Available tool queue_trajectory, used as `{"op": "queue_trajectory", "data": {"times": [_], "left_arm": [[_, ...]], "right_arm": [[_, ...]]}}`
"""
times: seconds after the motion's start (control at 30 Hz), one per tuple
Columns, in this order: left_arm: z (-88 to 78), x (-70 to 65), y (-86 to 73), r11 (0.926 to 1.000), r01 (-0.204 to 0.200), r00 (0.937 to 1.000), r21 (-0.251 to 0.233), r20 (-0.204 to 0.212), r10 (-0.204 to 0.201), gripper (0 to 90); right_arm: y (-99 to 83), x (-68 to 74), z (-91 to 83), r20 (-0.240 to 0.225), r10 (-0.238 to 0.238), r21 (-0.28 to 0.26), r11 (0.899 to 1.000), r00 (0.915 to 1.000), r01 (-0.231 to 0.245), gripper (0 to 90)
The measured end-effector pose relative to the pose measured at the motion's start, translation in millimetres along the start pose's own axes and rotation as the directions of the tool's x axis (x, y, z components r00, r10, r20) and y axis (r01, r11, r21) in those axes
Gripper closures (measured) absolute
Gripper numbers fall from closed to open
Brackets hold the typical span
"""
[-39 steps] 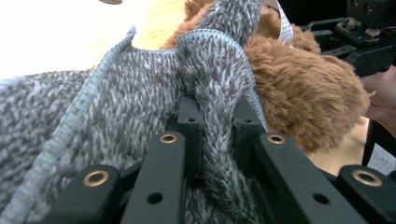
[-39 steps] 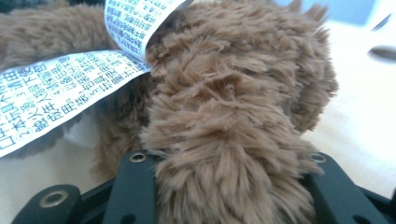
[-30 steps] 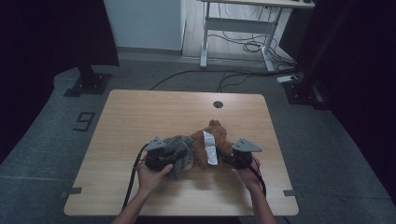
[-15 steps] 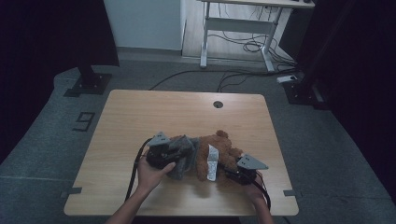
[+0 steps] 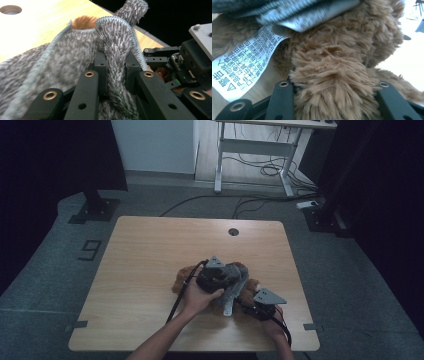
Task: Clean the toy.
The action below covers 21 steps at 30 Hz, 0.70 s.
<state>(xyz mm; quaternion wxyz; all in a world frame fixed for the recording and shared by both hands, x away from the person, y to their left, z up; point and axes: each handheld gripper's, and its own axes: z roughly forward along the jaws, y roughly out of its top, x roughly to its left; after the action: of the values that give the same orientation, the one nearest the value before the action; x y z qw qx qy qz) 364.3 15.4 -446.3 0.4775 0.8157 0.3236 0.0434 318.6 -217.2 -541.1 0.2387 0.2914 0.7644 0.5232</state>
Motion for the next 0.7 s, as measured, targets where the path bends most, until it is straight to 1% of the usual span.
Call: {"op": "queue_trajectory", "data": {"times": [0.07, 0.13, 0.17, 0.2, 0.23, 0.33, 0.43, 0.47, 0.5, 0.57, 0.6, 0.63, 0.67, 0.7], "left_arm": [[-10.1, 6.2, -5.2, 0.9999, 0.003, 0.9996, -0.015, -0.028, -0.004, 77.8], [-19.4, 14.1, -10.0, 0.9997, 0.01, 0.9988, -0.021, -0.047, -0.011, 77.9], [-24.6, 19.1, -13.3, 0.9996, 0.016, 0.9981, -0.023, -0.06, -0.017, 77.9], [-31.1, 25.7, -17.8, 0.9996, 0.02, 0.9963, -0.02, -0.083, -0.022, 77.9], [-37.7, 32.7, -22.9, 0.9991, 0.034, 0.995, -0.027, -0.093, -0.036, 77.9], [-53.8, 45.0, -33.2, 0.9965, 0.065, 0.9937, -0.053, -0.088, -0.07, 77.9], [-70.0, 52.1, -39.8, 0.9939, 0.071, 0.9907, -0.085, -0.11, -0.08, 77.7], [-76.9, 55.6, -42.2, 0.9927, 0.073, 0.9887, -0.095, -0.124, -0.085, 77.7], [-80.9, 58.0, -43.6, 0.9922, 0.076, 0.9874, -0.098, -0.131, -0.089, 77.6], [-88.6, 65.7, -48.2, 0.9908, 0.087, 0.9827, -0.103, -0.154, -0.103, 77.5], [-91.7, 71.5, -51.7, 0.9899, 0.101, 0.9794, -0.1, -0.165, -0.116, 77.3], [-93.0, 75.4, -54.2, 0.9885, 0.114, 0.9774, -0.099, -0.167, -0.129, 77.2], [-94.4, 82.3, -58.7, 0.9857, 0.139, 0.974, -0.096, -0.167, -0.153, 77.3], [-94.7, 86.2, -61.5, 0.9844, 0.151, 0.9716, -0.091, -0.17, -0.165, 77.2]], "right_arm": [[-0.7, -0.5, -0.7, -0.006, 0.007, -0.003, 1.0, 1.0, -0.007, 55.1], [-0.5, -0.1, -1.3, -0.006, 0.007, 0.001, 1.0, 1.0, -0.007, 55.1], [-0.9, 0.1, -1.6, -0.006, 0.007, 0.0, 1.0, 1.0, -0.007, 55.1], [-1.4, 0.1, -1.9, -0.005, 0.006, -0.001, 1.0, 1.0, -0.006, 55.0], [-2.2, 0.2, -2.3, -0.005, 0.011, -0.001, 1.0, 0.9999, -0.011, 55.0], [-4.0, 0.0, -2.9, -0.014, 0.02, -0.003, 1.0, 0.9997, -0.02, 54.9], [-4.1, 0.4, -2.7, -0.013, 0.023, -0.002, 1.0, 0.9997, -0.023, 54.8], [-4.2, 0.3, -2.8, -0.014, 0.024, -0.002, 1.0, 0.9996, -0.024, 54.8], [-4.6, 0.1, -3.0, -0.014, 0.024, -0.001, 1.0, 0.9996, -0.024, 54.8], [-5.1, -0.1, -3.0, -0.016, 0.026, -0.002, 1.0, 0.9995, -0.026, 54.9], [-5.2, -0.3, -3.0, -0.016, 0.027, -0.003, 1.0, 0.9995, -0.027, 54.8], [-5.3, -0.5, -2.9, -0.017, 0.029, -0.003, 1.0, 0.9994, -0.029, 54.9], [-5.3, -0.6, -3.0, -0.017, 0.03, -0.002, 1.0, 0.9994, -0.03, 54.8], [-5.4, -0.6, -2.8, -0.018, 0.032, -0.002, 0.999, 0.9993, -0.032, 54.8]]}}
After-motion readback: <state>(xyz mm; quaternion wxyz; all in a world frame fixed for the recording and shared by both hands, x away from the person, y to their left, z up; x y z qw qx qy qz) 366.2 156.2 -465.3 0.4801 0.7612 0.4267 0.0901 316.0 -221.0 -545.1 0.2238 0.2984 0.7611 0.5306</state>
